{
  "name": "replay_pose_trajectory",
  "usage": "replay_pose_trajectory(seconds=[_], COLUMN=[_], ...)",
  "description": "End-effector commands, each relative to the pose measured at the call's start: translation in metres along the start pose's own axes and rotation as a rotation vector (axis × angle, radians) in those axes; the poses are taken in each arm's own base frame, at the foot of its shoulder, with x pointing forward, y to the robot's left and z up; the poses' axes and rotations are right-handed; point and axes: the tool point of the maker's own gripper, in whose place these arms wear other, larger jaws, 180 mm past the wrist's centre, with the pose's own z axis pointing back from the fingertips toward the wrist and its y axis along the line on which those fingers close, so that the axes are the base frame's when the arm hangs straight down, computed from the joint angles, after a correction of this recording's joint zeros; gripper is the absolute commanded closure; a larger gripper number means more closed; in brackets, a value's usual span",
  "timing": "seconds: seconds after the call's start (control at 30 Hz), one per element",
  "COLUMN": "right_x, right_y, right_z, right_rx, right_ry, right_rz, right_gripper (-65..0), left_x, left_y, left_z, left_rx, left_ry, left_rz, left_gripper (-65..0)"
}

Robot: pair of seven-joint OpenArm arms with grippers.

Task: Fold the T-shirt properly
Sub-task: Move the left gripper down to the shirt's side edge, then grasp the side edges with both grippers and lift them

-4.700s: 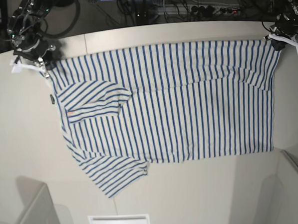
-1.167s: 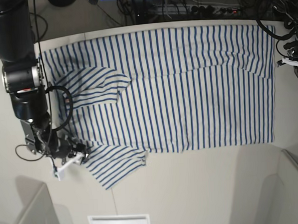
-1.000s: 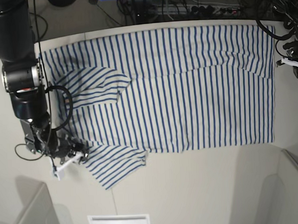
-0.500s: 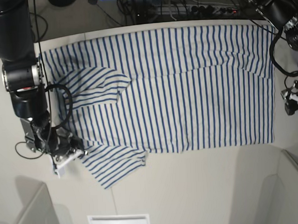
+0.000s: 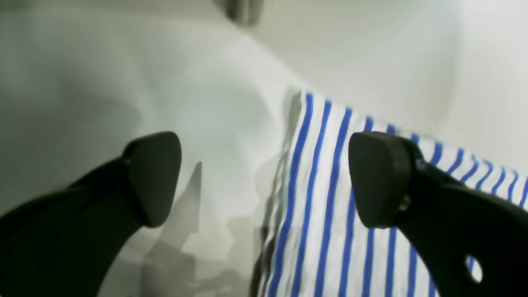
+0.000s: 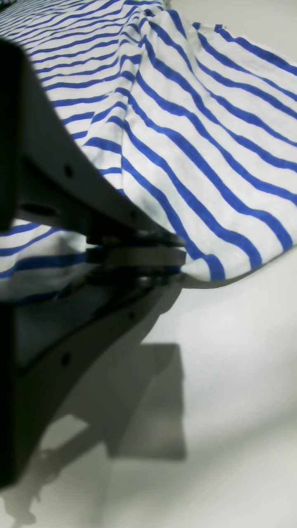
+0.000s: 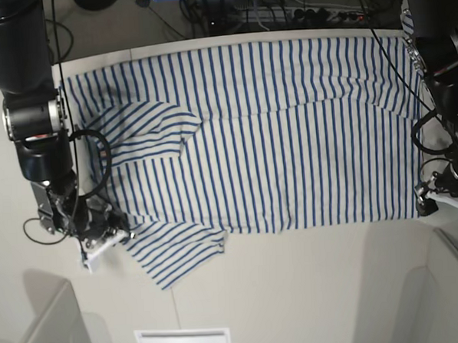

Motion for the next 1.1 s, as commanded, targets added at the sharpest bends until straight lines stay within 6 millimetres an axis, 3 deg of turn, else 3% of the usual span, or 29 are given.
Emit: replay_pose_trajectory(seconds=[0.0,0.23,0.57,0.9,1.07], right_x=[0.019,0.018,0.018,0.017,0.017], right_y=[0.001,0.001,-0.001,-0.001,-0.001], right_z=[0.006,0.006,0.006,0.006,0.006], right_rx=[-0.002,-0.002,-0.006,-0.006,-0.006], right_ry=[-0.027,-0.026,-0.027,-0.026,-0.026], right_rz=[0.017,0.017,0.018,0.017,0.017], right_gripper=[0.0,0.0,0.0,0.0,0.0], left_x=[0.027,0.019,0.011,-0.003,-0.006], left_y=[0.003,-0.01,-0.042,-0.039,-0.038], left_z=[0.002,-0.023,-0.037,-0.04,-0.04], left_rx=[0.0,-0.006,-0.05,-0.042,-0.041], left_ry=[-0.067,-0.045,-0.058,-0.042,-0.038], left_rz=[-0.004,0.019,0.01,0.032,0.031], left_gripper=[-61.7,-61.7,-61.7,-61.2,-46.1])
